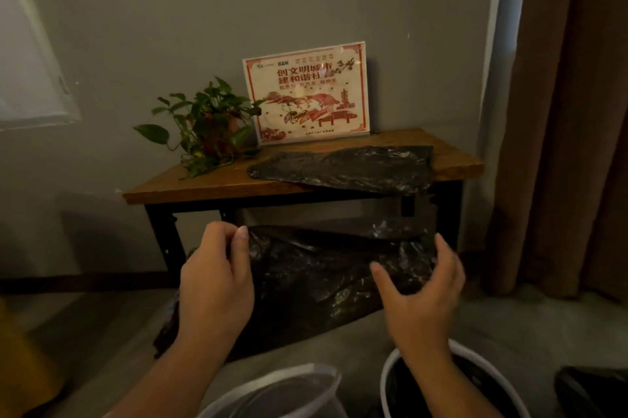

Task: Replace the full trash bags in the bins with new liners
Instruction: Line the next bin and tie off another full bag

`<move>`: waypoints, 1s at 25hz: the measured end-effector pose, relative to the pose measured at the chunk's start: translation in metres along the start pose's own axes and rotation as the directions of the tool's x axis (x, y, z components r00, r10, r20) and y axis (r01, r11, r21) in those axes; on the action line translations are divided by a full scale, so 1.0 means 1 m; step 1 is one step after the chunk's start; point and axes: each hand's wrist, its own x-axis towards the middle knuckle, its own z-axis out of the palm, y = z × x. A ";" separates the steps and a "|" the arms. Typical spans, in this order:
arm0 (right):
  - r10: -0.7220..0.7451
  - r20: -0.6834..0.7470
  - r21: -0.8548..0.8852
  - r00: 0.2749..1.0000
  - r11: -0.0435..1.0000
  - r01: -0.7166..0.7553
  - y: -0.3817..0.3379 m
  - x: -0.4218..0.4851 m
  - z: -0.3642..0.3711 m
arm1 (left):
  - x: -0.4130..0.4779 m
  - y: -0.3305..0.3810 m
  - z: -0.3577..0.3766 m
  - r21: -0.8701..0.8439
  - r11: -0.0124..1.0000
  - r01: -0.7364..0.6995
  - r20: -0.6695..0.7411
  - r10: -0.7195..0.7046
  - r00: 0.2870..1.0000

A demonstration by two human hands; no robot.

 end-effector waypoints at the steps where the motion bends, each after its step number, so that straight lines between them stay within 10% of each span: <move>1: 0.142 0.108 0.138 0.984 0.978 -0.156 0.006 -0.006 0.004 | -0.005 -0.003 -0.003 -0.001 1.000 0.006 0.011 -0.006 1.000; 3: 0.382 0.325 0.352 0.865 0.800 -0.485 0.014 -0.010 0.011 | -0.010 -0.011 -0.009 0.025 0.997 0.069 0.008 -0.069 0.998; 7: 0.488 0.468 0.366 0.737 0.652 -0.665 0.028 -0.022 0.012 | -0.019 -0.044 -0.033 0.026 0.956 0.292 -0.057 -0.290 0.955; 10: 0.494 0.709 0.368 0.504 0.351 -0.861 0.015 -0.044 0.004 | -0.036 -0.078 -0.051 -0.104 0.881 0.461 -0.069 -0.469 0.881; 14: 0.380 0.892 0.048 0.246 0.459 -0.887 -0.009 -0.093 0.012 | -0.074 -0.115 -0.068 -0.230 0.673 0.703 -0.038 -0.728 0.685; 18: 0.288 0.926 0.080 0.244 0.483 -0.872 -0.029 -0.106 0.015 | -0.117 -0.136 -0.074 -0.400 0.341 0.851 0.122 -0.900 0.418; 22: 0.687 0.565 -0.038 0.456 0.574 -0.818 0.030 -0.165 -0.014 | -0.160 -0.134 -0.075 -0.592 -0.090 0.801 0.383 -0.906 0.181; 25: 0.790 0.563 -0.321 0.242 0.480 -0.817 0.054 -0.217 -0.031 | -0.194 -0.126 -0.076 -0.646 -0.243 0.724 0.468 -0.875 0.124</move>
